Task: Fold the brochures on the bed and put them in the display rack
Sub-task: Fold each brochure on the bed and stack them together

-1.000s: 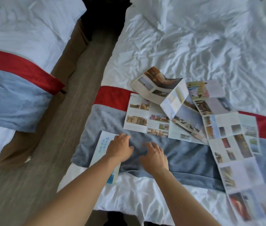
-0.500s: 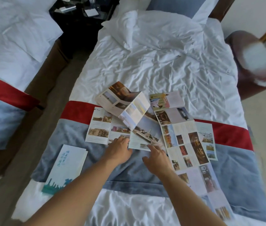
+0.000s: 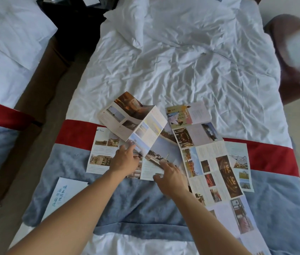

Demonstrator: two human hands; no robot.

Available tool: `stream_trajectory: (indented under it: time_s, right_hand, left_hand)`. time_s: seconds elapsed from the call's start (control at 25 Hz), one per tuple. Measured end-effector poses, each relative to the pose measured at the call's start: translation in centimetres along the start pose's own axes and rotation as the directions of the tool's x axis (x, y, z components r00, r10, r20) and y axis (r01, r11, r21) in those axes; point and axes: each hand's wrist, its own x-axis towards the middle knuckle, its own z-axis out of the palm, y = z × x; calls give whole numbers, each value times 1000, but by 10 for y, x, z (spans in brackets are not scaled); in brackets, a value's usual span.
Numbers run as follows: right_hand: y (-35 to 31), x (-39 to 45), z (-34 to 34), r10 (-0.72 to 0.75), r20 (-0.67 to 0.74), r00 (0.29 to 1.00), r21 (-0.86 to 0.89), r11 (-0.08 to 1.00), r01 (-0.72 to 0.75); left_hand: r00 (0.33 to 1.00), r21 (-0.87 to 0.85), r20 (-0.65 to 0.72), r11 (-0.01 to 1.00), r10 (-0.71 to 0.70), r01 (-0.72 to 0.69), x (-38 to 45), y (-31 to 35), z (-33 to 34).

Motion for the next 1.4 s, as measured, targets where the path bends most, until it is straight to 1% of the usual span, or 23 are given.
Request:
stream_trajectory:
  time_s: [0.08, 0.12, 0.16, 0.24, 0.32, 0.4, 0.48, 0.52, 0.6, 0.76, 0.8, 0.88, 1.0, 1.12, 1.2, 1.32, 1.4]
  right_hand:
    - [0, 18, 5, 18, 15, 1000, -5, 1000, -18]
    - [0, 26, 7, 30, 23, 999, -3, 1000, -30]
    - [1, 33, 9, 42, 27, 999, 2, 999, -42]
    - [3, 43, 12, 62, 36, 997, 0, 998, -62]
    - [3, 51, 16, 53, 44, 998, -17, 998, -52]
    - [-2, 54, 16, 37, 29, 999, -23, 999, -36]
    - [-7, 57, 12, 30, 8, 1000, -19, 999, -30]
    - [-10, 59, 9, 30, 4, 1000, -16, 999, -30]
    - [-14, 62, 4, 38, -3, 999, 5, 999, -38]
    - [-16, 66, -8, 111, -10, 994, 160, 981, -108]
    - [-15, 68, -11, 127, 1, 992, 205, 971, -125]
    - [-15, 71, -17, 163, 12, 986, 300, 941, -159]
    - [-17, 80, -21, 194, 39, 980, 375, 906, -194]
    - [-21, 90, -17, 306, 47, 951, 483, 826, -290]
    - [-22, 94, -14, 385, 18, 923, 488, 802, -344]
    - [-21, 95, -13, 452, 4, 892, 456, 793, -404]
    - [-16, 92, -12, 466, 13, 885, 415, 802, -429]
  left_hand:
    - [999, -53, 42, 998, -32, 34, 25, -5, 1]
    - [996, -116, 69, 992, -49, 57, 36, -6, 2]
    - [993, -203, 94, 975, -71, 89, 46, -6, 2]
    - [984, -378, 116, 910, -137, 171, 60, -5, 2]
    - [978, -504, 63, 840, -197, 201, 68, -4, 1]
    - [972, -601, -22, 781, -233, 174, 68, -2, -1]
    - [963, -665, -59, 730, -264, 160, 66, 1, -4]
    - [960, -670, -57, 723, -275, 167, 65, 3, -7]
    - [960, -641, -48, 746, -274, 181, 64, 6, -9]
    - [984, -566, -60, 818, -169, 106, 56, 15, -9]
    - [992, -548, -31, 832, -122, 85, 53, 18, -7]
    - [996, -498, 87, 866, -3, 46, 47, 22, 0]
    - [949, -422, 282, 907, 140, -8, 43, 30, 9]
    - [901, -360, 377, 930, 214, -70, 44, 31, 18]
    - [915, -382, 349, 922, 201, -57, 47, 26, 18]
    - [975, -358, 187, 933, 117, -44, 58, 8, 10]
    - [992, -337, 124, 941, 31, 13, 70, -6, 3]
